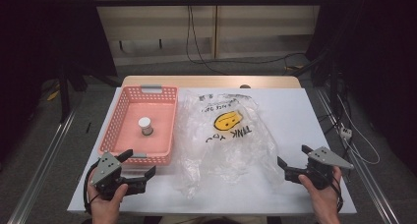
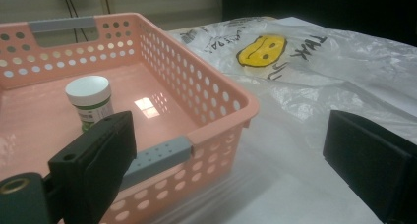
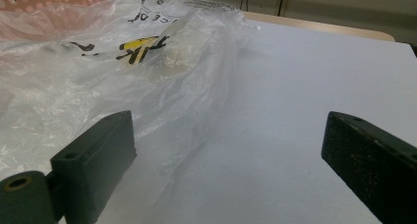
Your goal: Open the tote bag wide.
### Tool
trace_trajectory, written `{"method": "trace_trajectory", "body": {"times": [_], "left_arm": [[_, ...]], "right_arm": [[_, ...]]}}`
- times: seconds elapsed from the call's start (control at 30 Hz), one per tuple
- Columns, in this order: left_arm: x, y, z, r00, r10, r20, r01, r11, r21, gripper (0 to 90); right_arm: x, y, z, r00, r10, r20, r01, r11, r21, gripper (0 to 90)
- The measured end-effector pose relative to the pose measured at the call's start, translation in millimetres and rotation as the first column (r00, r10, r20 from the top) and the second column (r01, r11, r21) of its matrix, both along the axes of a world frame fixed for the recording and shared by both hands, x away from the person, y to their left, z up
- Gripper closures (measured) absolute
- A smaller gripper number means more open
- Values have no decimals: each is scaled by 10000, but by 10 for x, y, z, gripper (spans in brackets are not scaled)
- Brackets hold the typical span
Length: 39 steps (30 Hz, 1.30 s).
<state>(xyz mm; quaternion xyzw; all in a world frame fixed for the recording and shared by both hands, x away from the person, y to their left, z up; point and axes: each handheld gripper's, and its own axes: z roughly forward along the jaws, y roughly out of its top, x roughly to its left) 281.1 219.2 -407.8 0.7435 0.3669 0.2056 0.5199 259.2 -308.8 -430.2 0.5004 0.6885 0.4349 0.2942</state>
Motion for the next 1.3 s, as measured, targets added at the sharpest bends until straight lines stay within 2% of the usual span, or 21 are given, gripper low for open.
{"method": "trace_trajectory", "body": {"times": [0.17, 0.27, 0.37, 0.47, 0.5, 0.57, 0.63, 0.67, 0.8, 0.93, 0.97, 1.07, 1.13, 1.17, 1.2, 1.23, 1.3], "left_arm": [[6, 4, -1, 10000, -24, -47, 24, 10000, 11, 57], [11, 4, -3, 9999, -50, -111, 50, 10000, -27, 57], [11, 11, 1, 9999, -62, -118, 61, 10000, -34, 56], [7, 18, 1, 9999, -118, -105, 117, 9999, -60, 57], [9, 18, 1, 9999, -130, -90, 130, 9999, -54, 57], [16, 13, -3, 9998, -153, -135, 153, 9999, -42, 57], [14, 8, -8, 9997, -194, -152, 195, 9998, 3, 57], [13, 7, -10, 9997, -201, -136, 202, 9998, 46, 56], [20, 14, -7, 9996, -206, -177, 206, 9998, 21, 57], [14, -4, -10, 9993, -322, -173, 323, 9994, 78, 57], [14, -4, -10, 9993, -322, -173, 323, 9994, 78, 57], [4, -2, -8, 9991, -401, -158, 403, 9991, 93, 57], [-2, 3, 0, 9991, -410, -115, 410, 9992, 32, 57], [-4, 5, 3, 9990, -431, -112, 432, 9991, 30, 57], [-7, 4, 5, 9990, -429, -114, 429, 9991, 13, 57], [-8, 3, 5, 9989, -452, -90, 452, 9990, 21, 57], [-11, -2, 7, 9988, -491, -87, 492, 9988, 43, 57]], "right_arm": [[20, 4, -7, 9989, 297, -361, -292, 9995, 148, 61], [30, 14, -3, 9988, 346, -332, -342, 9993, 125, 62], [21, 16, 44, 9973, 675, -273, -672, 9977, 115, 62], [4, 7, 107, 9978, 660, -66, -657, 9973, 333, 46], [5, 24, 113, 9973, 733, -96, -731, 9971, 188, 46], [19, 86, 123, 9958, 771, -496, -784, 9966, -240, 60], [25, 116, 127, 9939, 986, -503, -999, 9947, -240, 63], [37, 185, 152, 9904, 1308, -452, -1314, 9913, -107, 56], [63, 301, 192, 9875, 1534, -362, -1543, 9877, -234, 46], [125, 528, 259, 9744, 2166, -599, -2199, 9741, -535, 45], [125, 528, 259, 9744, 2166, -599, -2199, 9741, -535, 45], [188, 730, 286, 9609, 2605, -937, -2679, 9603, -773, 43], [205, 779, 295, 9575, 2700, -1015, -2784, 9571, -803, 43], [240, 878, 319, 9498, 2919, -1125, -3011, 9505, -763, 42], [240, 878, 319, 9498, 2919, -1125, -3011, 9505, -763, 42], [263, 928, 331, 9430, 3095, -1227, -3200, 9443, -770, 45], [314, 1026, 344, 9278, 3391, -1554, -3545, 9312, -847, 116]]}}
